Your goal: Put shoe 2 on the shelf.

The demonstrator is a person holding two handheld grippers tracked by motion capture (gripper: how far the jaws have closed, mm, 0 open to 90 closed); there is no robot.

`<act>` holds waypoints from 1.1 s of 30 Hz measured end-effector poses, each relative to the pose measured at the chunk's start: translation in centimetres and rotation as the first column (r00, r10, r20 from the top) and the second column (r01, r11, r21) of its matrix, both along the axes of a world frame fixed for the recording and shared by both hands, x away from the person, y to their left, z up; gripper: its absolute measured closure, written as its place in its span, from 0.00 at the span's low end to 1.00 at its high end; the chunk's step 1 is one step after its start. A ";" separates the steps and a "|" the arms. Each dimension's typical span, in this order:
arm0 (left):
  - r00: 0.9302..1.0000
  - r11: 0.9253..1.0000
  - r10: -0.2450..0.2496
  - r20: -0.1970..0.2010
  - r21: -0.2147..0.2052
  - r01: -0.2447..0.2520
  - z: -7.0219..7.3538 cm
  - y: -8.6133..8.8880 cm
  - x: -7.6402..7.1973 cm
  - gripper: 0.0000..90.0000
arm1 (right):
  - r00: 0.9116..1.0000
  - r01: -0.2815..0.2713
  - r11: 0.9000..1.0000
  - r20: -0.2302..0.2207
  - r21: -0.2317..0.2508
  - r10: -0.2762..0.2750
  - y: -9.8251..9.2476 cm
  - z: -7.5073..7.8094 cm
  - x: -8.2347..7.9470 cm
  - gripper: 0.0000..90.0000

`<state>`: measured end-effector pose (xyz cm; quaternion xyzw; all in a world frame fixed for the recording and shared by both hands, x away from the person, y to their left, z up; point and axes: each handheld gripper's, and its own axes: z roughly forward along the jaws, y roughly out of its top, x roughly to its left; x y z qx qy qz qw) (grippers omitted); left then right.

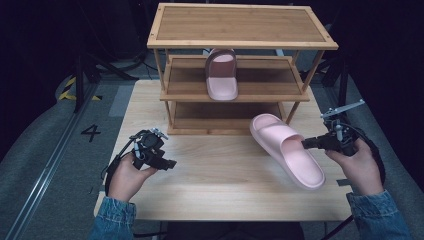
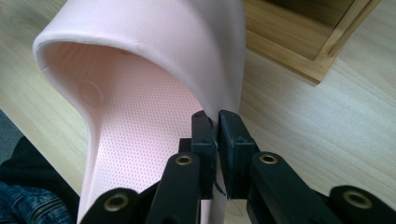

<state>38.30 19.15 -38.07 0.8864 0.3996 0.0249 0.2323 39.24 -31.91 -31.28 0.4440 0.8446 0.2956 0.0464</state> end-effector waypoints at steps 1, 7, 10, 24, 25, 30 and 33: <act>1.000 1.000 -0.001 -0.001 0.001 0.001 0.0 0.0 0.0 0.42 | 1.000 0.001 1.000 0.004 0.000 -0.001 0.0 0.3 0.0 0.95; 1.000 1.000 -0.001 -0.006 0.001 0.001 -0.2 0.1 0.1 0.42 | 1.000 0.004 1.000 0.025 -0.007 -0.003 0.0 2.0 0.2 0.95; 1.000 1.000 0.001 -0.006 -0.001 -0.001 -0.1 0.2 0.1 0.42 | 0.999 0.008 1.000 0.039 -0.007 -0.008 0.0 2.8 0.3 0.95; 1.000 1.000 -0.001 -0.005 -0.007 0.001 0.1 0.1 0.0 0.43 | 0.997 0.024 1.000 0.076 0.013 -0.025 0.6 5.7 1.7 0.95; 1.000 1.000 -0.001 -0.004 -0.008 0.001 0.1 0.1 0.0 0.43 | 0.997 0.028 1.000 0.075 0.012 -0.029 0.7 6.0 1.8 0.95; 1.000 1.000 -0.003 -0.005 -0.007 0.003 0.1 0.1 0.0 0.43 | 0.994 0.058 0.998 0.092 0.001 -0.058 0.9 6.9 3.2 0.95; 1.000 1.000 -0.001 -0.007 -0.011 0.001 0.1 0.1 0.0 0.43 | 0.993 0.073 0.997 0.096 -0.005 -0.072 1.0 7.1 4.2 0.95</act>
